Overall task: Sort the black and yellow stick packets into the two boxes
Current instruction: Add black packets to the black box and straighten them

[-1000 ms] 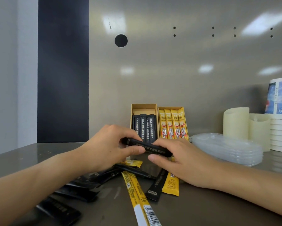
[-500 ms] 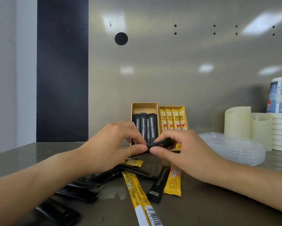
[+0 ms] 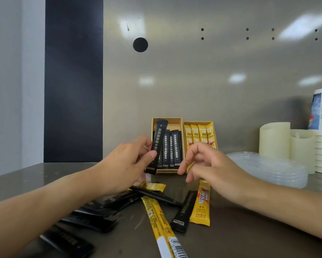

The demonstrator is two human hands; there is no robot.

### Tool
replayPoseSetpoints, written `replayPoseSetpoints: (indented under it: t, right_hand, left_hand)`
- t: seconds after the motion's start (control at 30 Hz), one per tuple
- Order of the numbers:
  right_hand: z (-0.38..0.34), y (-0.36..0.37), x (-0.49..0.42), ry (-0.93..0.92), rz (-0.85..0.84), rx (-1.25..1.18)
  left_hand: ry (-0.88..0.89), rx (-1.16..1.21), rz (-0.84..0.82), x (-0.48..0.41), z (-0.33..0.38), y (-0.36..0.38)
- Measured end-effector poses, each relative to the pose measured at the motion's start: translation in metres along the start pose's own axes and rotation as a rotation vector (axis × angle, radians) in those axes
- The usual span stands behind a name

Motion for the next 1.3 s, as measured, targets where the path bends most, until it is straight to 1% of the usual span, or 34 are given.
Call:
replayPoseSetpoints:
  t: [0.1, 0.27, 0.37, 0.53, 0.67, 0.77, 0.83, 0.93, 1.03, 1.1, 1.2, 1.23, 1.3]
  right_hand:
    - [-0.003, 0.003, 0.001, -0.05, 0.01, 0.026]
    - [-0.009, 0.003, 0.001, -0.104, 0.042, -0.014]
    - [-0.009, -0.002, 0.0, -0.109, 0.102, -0.077]
    - [-0.006, -0.008, -0.004, -0.111, 0.164, -0.067]
    - [0.001, -0.02, -0.014, -0.074, 0.221, -0.029]
    - [0.003, -0.029, -0.023, -0.058, 0.255, 0.032]
    - [0.002, -0.033, -0.032, -0.067, 0.286, 0.118]
    - [-0.006, -0.032, -0.05, -0.144, 0.298, 0.299]
    - [-0.017, -0.025, -0.074, -0.23, 0.296, 0.402]
    - [-0.019, -0.017, -0.089, -0.262, 0.257, 0.451]
    - [-0.012, 0.002, -0.105, -0.297, 0.128, 0.584]
    - [-0.01, 0.007, -0.108, -0.312, 0.108, 0.639]
    - [-0.008, 0.013, -0.113, -0.36, 0.128, 0.717]
  left_hand:
    - [-0.007, 0.006, -0.022, 0.001, -0.001, 0.002]
    - [0.092, -0.028, -0.082, 0.004, 0.003, 0.008]
    - [0.141, -0.059, -0.084, 0.005, 0.007, 0.008]
    - [0.132, -0.075, -0.072, 0.004, 0.006, 0.007]
    - [0.14, -0.172, -0.062, 0.004, 0.001, 0.003]
    - [0.159, -0.268, -0.043, 0.002, -0.003, -0.002]
    - [0.176, -0.314, -0.045, 0.0, -0.004, -0.005]
    - [0.178, -0.373, -0.055, -0.002, -0.007, -0.007]
    - [0.19, -0.415, -0.073, -0.002, -0.01, -0.007]
    - [0.198, -0.427, -0.081, -0.002, -0.011, -0.007]
    - [0.196, -0.429, -0.093, -0.002, -0.012, -0.007]
    - [0.198, -0.432, -0.098, -0.002, -0.012, -0.007]
    - [0.198, -0.441, -0.107, -0.002, -0.013, -0.007]
Point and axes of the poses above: each hand's wrist, its own x-axis away from the middle knuckle, its own y-axis out of the palm, z = x × y, the point moved 6 cm from there along -x, towards the middle knuckle, and after that the axes turned 15 degrees about z, right-handed, at the moved point
